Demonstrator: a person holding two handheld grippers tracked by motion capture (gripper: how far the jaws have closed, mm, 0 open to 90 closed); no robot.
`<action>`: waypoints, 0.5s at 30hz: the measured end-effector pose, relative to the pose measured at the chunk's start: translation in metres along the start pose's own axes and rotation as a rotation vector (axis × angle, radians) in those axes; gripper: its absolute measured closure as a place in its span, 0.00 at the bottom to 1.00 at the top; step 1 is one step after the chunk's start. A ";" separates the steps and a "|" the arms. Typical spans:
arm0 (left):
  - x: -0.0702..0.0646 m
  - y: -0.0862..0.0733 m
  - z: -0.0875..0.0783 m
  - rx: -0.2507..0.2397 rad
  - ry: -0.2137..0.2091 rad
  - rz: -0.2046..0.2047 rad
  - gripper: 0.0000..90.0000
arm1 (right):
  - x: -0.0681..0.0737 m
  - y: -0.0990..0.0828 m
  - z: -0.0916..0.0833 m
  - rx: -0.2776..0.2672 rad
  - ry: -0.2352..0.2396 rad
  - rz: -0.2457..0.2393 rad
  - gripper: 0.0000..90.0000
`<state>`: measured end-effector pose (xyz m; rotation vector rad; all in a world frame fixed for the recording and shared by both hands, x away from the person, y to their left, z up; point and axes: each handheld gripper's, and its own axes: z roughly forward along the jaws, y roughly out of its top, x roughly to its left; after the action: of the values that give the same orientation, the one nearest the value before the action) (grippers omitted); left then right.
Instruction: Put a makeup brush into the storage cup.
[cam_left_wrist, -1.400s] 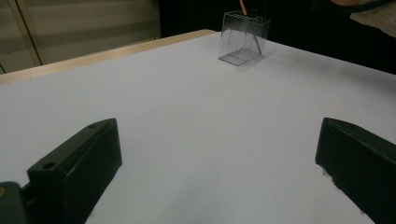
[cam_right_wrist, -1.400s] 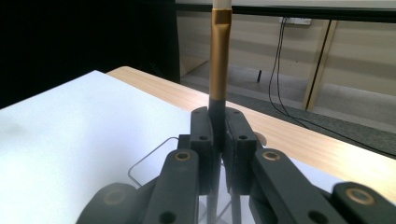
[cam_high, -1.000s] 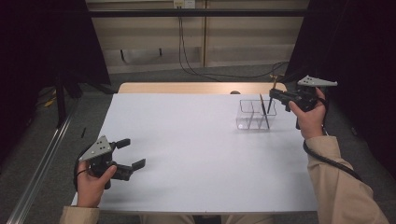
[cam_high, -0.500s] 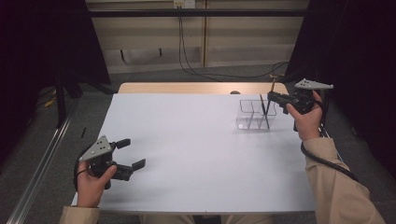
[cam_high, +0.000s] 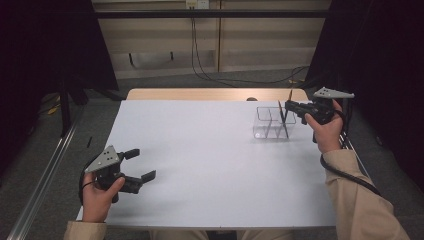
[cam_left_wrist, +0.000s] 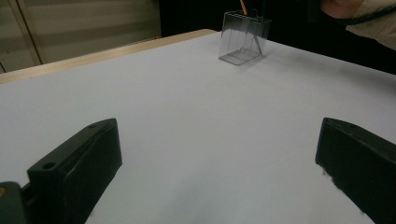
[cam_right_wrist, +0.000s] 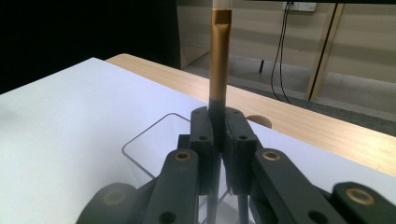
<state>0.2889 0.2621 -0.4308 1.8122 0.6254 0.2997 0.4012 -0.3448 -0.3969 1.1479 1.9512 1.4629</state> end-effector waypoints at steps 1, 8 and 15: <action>0.000 0.000 0.000 0.000 0.000 0.000 0.00 | 0.000 0.000 0.000 0.000 0.002 0.001 0.93; 0.000 0.000 0.000 0.001 0.000 0.000 0.00 | 0.001 -0.002 0.000 0.008 -0.004 -0.005 0.93; -0.001 0.000 0.000 -0.002 0.003 -0.003 0.00 | 0.000 -0.003 -0.002 0.009 -0.003 0.000 0.88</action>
<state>0.2884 0.2618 -0.4306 1.8089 0.6298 0.3015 0.3986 -0.3461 -0.3988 1.1526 1.9575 1.4532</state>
